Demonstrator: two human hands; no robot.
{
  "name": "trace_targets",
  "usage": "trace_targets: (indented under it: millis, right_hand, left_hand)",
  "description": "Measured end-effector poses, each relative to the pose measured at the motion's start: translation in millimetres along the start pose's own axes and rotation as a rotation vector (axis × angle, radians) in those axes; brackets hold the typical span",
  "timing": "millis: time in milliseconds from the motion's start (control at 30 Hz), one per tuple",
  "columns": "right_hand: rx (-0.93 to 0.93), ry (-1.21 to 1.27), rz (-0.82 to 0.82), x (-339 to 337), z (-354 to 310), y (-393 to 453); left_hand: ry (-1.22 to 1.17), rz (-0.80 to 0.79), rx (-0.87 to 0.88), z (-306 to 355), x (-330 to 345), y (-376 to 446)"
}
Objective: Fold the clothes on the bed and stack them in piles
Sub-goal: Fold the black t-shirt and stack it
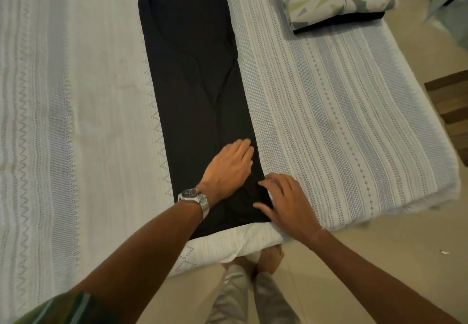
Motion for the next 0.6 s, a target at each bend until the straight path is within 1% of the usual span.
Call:
trace_targets:
  millis: [100, 133, 233, 300, 367, 467, 500, 600]
  right_hand:
    - [0.086, 0.037, -0.021, -2.0, 15.0, -19.8]
    - [0.096, 0.059, -0.034, -2.8, 16.8, -20.9]
    - [0.034, 0.022, -0.077, -1.0, 9.3, -21.9]
    - [0.017, 0.000, -0.078, -1.7, 6.6, -20.8]
    - [0.041, 0.029, -0.064, -4.9, 7.6, -19.1]
    - [-0.075, -0.072, -0.126, 1.0, -8.1, -18.7]
    - [-0.084, -0.083, -0.144, 3.0, -9.8, -19.1]
    - [0.035, 0.028, -0.152, -0.9, 0.0, -13.2]
  left_hand:
    - [-0.023, -0.117, -0.041, 7.2, 20.0, -25.6]
    - [-0.037, -0.135, -0.055, 7.2, 22.5, -30.9]
    - [-0.084, -0.154, -0.108, 3.1, 25.7, -36.0]
    - [-0.086, -0.181, -0.113, 1.4, 30.3, -34.7]
    - [-0.078, -0.189, -0.114, 0.4, 31.5, -33.0]
    - [-0.090, -0.181, -0.141, -2.4, 30.9, -35.3]
    - [-0.100, -0.175, -0.142, -1.8, 30.6, -35.3]
    - [-0.139, -0.144, -0.142, -1.6, 24.5, -34.7]
Point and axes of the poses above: each hand's wrist, its own y-axis towards the middle knuckle, its own x-axis out of the palm, z = x × y, the point moved 10 cm from there along y, towards the middle knuckle, and after that the axes turned 4 degrees about x, right-handed, at the moved point
